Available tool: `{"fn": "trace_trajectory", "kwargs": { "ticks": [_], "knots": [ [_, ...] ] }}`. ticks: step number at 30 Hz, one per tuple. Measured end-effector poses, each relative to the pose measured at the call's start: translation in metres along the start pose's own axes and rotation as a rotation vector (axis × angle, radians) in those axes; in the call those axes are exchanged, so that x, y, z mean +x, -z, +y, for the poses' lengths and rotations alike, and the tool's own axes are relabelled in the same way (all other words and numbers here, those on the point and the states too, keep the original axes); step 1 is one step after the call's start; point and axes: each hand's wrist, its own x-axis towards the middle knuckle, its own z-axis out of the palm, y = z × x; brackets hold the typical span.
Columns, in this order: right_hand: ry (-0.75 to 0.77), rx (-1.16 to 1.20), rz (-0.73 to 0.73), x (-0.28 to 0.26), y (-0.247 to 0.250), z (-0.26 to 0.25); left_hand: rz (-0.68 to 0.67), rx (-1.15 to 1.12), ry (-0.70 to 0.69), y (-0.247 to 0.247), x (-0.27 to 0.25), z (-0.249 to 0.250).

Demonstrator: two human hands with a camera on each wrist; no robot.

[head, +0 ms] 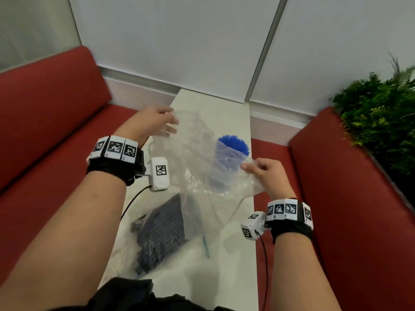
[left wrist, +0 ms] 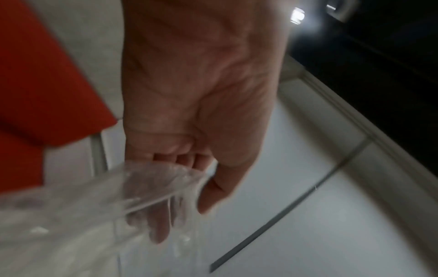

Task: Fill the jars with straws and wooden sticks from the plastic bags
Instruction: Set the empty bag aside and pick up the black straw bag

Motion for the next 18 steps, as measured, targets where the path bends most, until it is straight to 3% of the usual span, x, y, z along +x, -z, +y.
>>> {"fn": "trace_trajectory", "kwargs": {
  "ticks": [2, 4, 6, 8, 10, 11, 13, 15, 16, 18],
  "knots": [
    [0.051, -0.04, -0.049, 0.003, 0.0, -0.008, -0.071, 0.167, -0.005, -0.005, 0.002, 0.003],
    [0.064, -0.065, -0.072, 0.006, 0.005, -0.009, 0.003, 0.359, -0.054, -0.01, 0.006, 0.003],
    [0.057, -0.095, -0.013, 0.005, 0.016, 0.0, 0.159, 0.099, -0.022, -0.008, 0.011, 0.003],
    [0.026, -0.018, 0.217, -0.002, 0.025, 0.013, 0.284, -0.321, 0.037, -0.001, 0.018, 0.005],
    [-0.091, 0.387, 0.438, -0.009, 0.021, 0.023, 0.379, -0.525, 0.072, 0.008, 0.022, 0.009],
    [-0.192, 0.628, 0.441, -0.011, 0.013, 0.029, 0.378, -0.589, 0.078, 0.01, 0.024, 0.011],
    [-0.399, 0.864, 0.222, -0.013, -0.009, 0.034, 0.235, -0.724, 0.091, 0.004, 0.025, 0.018],
    [-0.486, 0.814, -0.056, -0.018, -0.037, 0.033, 0.059, -0.898, 0.096, -0.007, 0.021, 0.023],
    [-0.503, 0.741, -0.134, -0.02, -0.051, 0.03, 0.009, -0.992, 0.108, -0.012, 0.019, 0.024],
    [-0.499, 0.685, -0.142, -0.019, -0.068, 0.025, -0.053, -1.155, 0.112, -0.014, 0.016, 0.027]
  ]
}}
